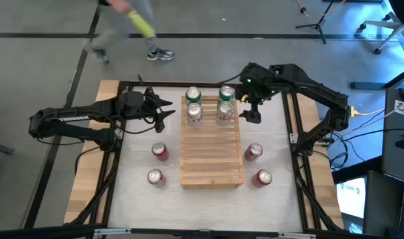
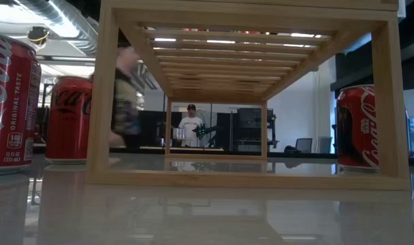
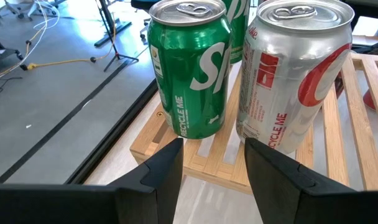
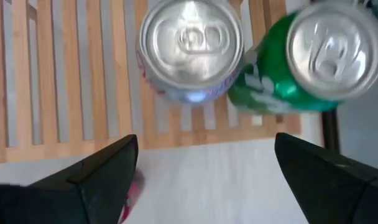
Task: Place canned beverage on shelf
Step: Put the red and silver soda can on the shelf aligned with the red and silver soda can
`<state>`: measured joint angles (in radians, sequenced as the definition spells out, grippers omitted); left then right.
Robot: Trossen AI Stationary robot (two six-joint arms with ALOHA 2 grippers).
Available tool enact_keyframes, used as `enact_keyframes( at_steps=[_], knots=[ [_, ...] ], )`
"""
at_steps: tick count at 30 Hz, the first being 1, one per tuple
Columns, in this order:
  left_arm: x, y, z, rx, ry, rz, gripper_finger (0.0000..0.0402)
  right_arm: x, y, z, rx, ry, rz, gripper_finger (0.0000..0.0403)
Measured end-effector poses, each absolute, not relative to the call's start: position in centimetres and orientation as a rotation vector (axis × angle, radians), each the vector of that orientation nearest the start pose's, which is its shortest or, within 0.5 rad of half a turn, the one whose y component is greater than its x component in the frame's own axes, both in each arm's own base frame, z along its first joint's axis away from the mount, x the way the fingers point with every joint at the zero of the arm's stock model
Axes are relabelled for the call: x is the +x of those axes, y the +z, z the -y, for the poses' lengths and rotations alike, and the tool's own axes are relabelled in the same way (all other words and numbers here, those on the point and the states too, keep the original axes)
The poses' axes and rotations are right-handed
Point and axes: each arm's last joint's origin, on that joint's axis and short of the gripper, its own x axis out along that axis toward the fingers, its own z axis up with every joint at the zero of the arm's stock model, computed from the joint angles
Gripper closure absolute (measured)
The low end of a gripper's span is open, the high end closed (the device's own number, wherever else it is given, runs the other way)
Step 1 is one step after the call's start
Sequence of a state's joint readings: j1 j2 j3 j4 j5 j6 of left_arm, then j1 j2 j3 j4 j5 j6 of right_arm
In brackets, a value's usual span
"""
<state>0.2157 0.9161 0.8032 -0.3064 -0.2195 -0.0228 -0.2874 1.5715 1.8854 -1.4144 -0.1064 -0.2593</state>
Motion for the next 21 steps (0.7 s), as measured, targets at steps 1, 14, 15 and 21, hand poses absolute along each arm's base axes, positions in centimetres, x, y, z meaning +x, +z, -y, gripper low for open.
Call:
enact_keyframes(
  at_steps=[1,14,15,21],
  knots=[
    [19.1,30.6,-4.8,-0.021,0.433,-0.418,0.0239,26.7,41.4,7.6,0.006,-0.031,-1.101,0.0031],
    [19.1,30.6,-4.8,-0.021,0.434,-0.418,0.0239,24.7,41.2,6.0,0.096,-0.043,-1.089,0.0031],
    [19.1,30.6,-4.8,-0.022,0.433,-0.418,0.0239,24.4,41.0,5.7,0.096,-0.051,-1.08,0.0031],
    [19.1,30.6,-4.8,-0.021,0.433,-0.418,0.0239,22.4,38.9,3.4,0.088,-0.149,-0.966,0.0031]
  ],
)
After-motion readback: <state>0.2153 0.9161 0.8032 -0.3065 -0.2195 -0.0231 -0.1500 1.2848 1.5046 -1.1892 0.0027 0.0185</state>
